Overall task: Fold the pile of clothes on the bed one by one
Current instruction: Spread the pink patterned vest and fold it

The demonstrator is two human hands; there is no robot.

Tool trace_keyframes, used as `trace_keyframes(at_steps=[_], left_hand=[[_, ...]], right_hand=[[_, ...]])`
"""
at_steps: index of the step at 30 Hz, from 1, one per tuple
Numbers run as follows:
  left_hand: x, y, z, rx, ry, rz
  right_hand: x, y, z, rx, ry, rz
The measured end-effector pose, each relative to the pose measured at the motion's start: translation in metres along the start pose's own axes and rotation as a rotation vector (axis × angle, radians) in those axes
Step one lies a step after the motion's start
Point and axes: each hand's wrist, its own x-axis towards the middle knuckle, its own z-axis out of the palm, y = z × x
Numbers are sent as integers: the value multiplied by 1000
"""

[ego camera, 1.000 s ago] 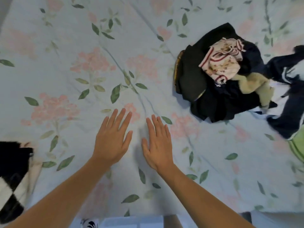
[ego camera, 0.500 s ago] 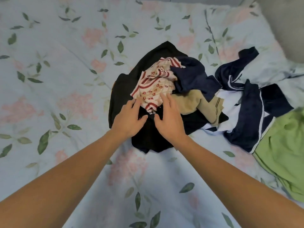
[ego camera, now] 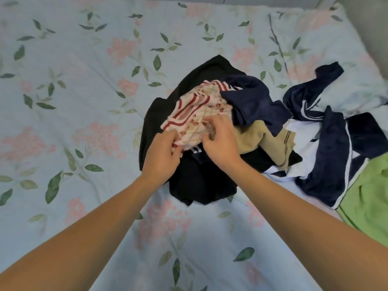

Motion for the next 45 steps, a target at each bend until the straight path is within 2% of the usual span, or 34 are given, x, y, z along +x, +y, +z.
trace_keyframes(at_steps=[2,6,8,11,15,19,22,25,27,32,35,38,40,42,45], left_hand=[[-25,-5,-22,48,-43,124],[-74,-30,-55,164,-82,242],[-98,-50,-70,204,-115,255],[-138,-84,-94,223,-144,281],[-199,-130,-129,197,-133,254],[-267,-184,-165,222,-151,205],[-324,-226,-193,294,-180,119],[-375,-259,-218,279,-217,48],[-393,-273,-226,189,-236,-40],[-376,-268,-216,-138,-133,-378],[-352,-258,-198,-193,-235,-556],[-337,-250,-186,-259,-269,-708],[-337,-245,-184,-305,-261,-779],[-345,-239,-185,-227,-290,-694],[-370,-230,-186,-112,-396,-390]], right_hand=[[1,-16,3,-15,36,-96],[3,-49,24,-143,-185,-200],[-2,-63,39,-301,-302,-222],[-19,-80,65,-441,-526,-101],[-65,-100,111,-621,-622,-134],[-142,-115,163,-641,-705,-184],[-213,-128,202,-562,-754,-175],[-269,-142,236,-465,-667,-185],[-286,-150,253,-465,-650,-169],[-270,-149,270,-461,-427,-7],[-257,-145,264,-384,-429,-51],[-257,-161,246,-169,-468,43],[-263,-167,228,-121,-542,78],[-271,-165,211,-191,-656,81],[-281,-162,198,-354,-855,30]])
